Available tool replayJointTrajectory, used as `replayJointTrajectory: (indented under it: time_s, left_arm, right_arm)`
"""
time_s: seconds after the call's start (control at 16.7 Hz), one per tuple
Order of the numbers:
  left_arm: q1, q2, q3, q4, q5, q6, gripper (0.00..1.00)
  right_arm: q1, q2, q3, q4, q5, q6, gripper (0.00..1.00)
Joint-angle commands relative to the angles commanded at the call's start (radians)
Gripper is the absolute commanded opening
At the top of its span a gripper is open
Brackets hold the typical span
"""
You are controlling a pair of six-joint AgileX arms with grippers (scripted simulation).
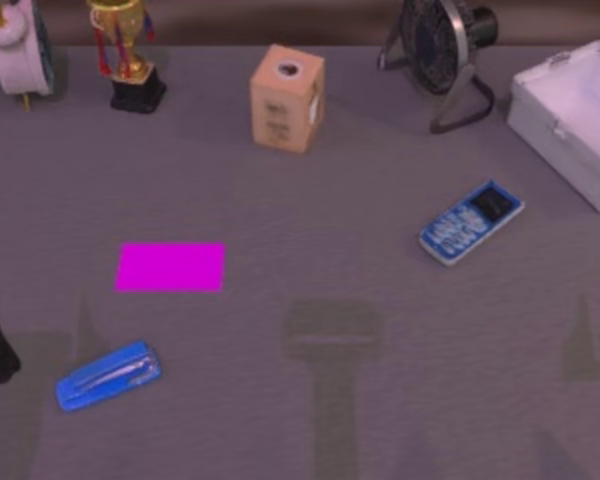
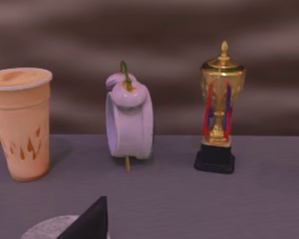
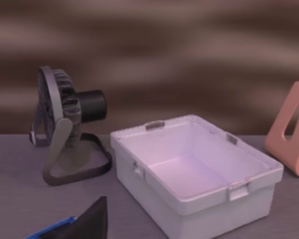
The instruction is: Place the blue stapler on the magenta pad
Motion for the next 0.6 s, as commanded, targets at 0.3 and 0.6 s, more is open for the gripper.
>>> replayJointTrajectory:
  time_s: [0.3, 0.6]
  left_arm:
    - [-0.019, 0.065, 0.061, -0.056, 0.002, 0.042, 1.00]
    - [-0.084, 0.383, 0.306, -0.283, 0.003, 0.216, 1.00]
  right_arm:
    - [0.000, 0.000, 0.000, 0.000, 0.000, 0.000, 1.00]
    - [0.000, 0.000, 0.000, 0.000, 0.000, 0.000, 1.00]
